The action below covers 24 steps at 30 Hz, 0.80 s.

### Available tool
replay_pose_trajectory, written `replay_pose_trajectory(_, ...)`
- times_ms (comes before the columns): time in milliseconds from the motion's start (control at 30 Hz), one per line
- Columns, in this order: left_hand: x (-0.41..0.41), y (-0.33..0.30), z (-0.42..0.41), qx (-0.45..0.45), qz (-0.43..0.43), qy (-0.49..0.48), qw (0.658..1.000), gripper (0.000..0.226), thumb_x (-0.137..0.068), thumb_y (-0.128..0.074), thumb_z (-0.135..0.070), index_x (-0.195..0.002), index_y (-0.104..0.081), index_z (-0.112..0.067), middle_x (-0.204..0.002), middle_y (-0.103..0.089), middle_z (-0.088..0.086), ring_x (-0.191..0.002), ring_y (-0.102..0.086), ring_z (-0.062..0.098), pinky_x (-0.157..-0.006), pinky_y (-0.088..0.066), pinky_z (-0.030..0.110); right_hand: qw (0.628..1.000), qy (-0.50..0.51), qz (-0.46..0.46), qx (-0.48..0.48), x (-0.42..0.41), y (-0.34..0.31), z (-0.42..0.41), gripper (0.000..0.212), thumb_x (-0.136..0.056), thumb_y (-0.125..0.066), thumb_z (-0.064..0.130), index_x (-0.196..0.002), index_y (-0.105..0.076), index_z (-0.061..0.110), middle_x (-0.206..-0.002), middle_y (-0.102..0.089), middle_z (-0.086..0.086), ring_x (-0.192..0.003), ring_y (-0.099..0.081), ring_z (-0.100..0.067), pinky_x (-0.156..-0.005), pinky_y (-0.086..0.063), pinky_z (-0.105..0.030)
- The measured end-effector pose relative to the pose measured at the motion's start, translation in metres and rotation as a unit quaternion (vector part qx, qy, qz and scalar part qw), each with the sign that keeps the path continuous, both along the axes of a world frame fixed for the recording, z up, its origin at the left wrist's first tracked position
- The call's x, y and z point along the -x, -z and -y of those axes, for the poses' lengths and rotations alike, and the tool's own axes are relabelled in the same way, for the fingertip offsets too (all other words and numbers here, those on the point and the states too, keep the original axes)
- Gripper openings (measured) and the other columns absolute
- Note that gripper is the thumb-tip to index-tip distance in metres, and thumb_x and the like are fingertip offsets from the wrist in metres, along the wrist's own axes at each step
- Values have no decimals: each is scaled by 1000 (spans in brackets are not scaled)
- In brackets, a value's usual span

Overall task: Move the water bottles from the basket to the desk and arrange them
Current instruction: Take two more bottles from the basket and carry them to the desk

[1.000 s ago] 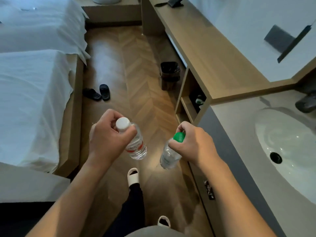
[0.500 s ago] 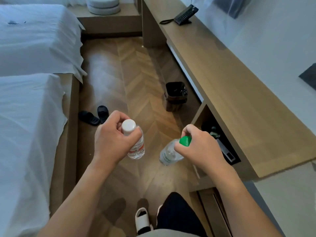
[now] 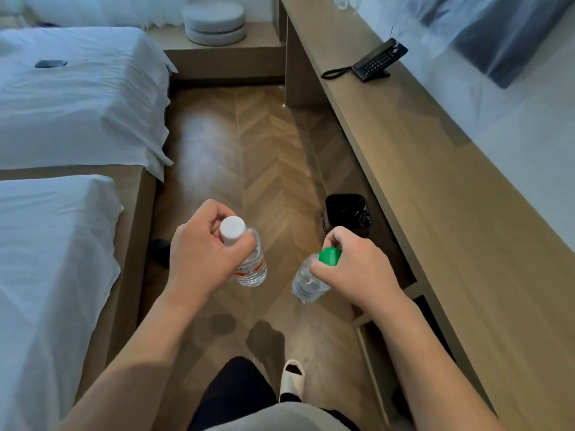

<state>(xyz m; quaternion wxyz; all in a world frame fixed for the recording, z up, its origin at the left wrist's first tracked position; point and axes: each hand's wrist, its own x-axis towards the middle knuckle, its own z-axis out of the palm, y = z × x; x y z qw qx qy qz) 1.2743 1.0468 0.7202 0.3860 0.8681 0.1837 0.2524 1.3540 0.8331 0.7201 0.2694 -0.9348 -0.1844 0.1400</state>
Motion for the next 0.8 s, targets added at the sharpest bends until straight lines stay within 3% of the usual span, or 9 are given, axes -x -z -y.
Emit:
replay_pose_trajectory(133, -70, 0, -35, 33, -5, -17, 999, 23, -72, -78, -27, -81, -58, -23, -66, -61, -13, -63, -58, 7, -55, -45, 24, 1000, -3, 6, -1, -68, -2, -32, 24, -77, -67, 41, -84, -47, 29, -68, -55, 9, -58, -53, -5, -49, -34, -19)
replay_pose_trajectory(333, -178, 17, -101, 81, -5, -4, 997, 23, -72, -80, -26, -79, -57, -24, -67, -62, -11, -59, -57, 9, -53, -48, 29, 999, 7, 7, 32, -182, 15, -103, 23, -75, -66, 43, -83, -51, 28, -70, -59, 8, -63, -58, -9, -56, -48, -26)
replay_pose_trajectory(500, -268, 13, -166, 55, -15, -3, 998, 27, -68, -81, -25, -77, -55, -26, -62, -59, -14, -57, -54, 9, -52, -41, 25, 998, 12, -1, 62, -271, 14, -168, 25, -74, -65, 46, -83, -50, 28, -70, -60, 8, -65, -60, -12, -64, -57, -35)
replay_pose_trajectory(667, -353, 0, -220, 57, -14, -13, 998, 28, -70, -80, -27, -76, -53, -28, -67, -61, -14, -60, -56, 7, -56, -42, 25, 999, 5, 0, 34, -349, 3, -223, 27, -79, -67, 47, -91, -50, 30, -74, -59, 10, -68, -61, -11, -64, -58, -31)
replay_pose_trajectory(800, -418, -3, -259, 79, -13, -29, 996, 26, -70, -80, -22, -77, -56, -26, -68, -63, -11, -60, -58, 8, -55, -45, 22, 1000, 23, -13, 12, -416, 5, -266, 24, -73, -67, 42, -85, -50, 28, -70, -60, 6, -65, -59, -13, -60, -52, -33)
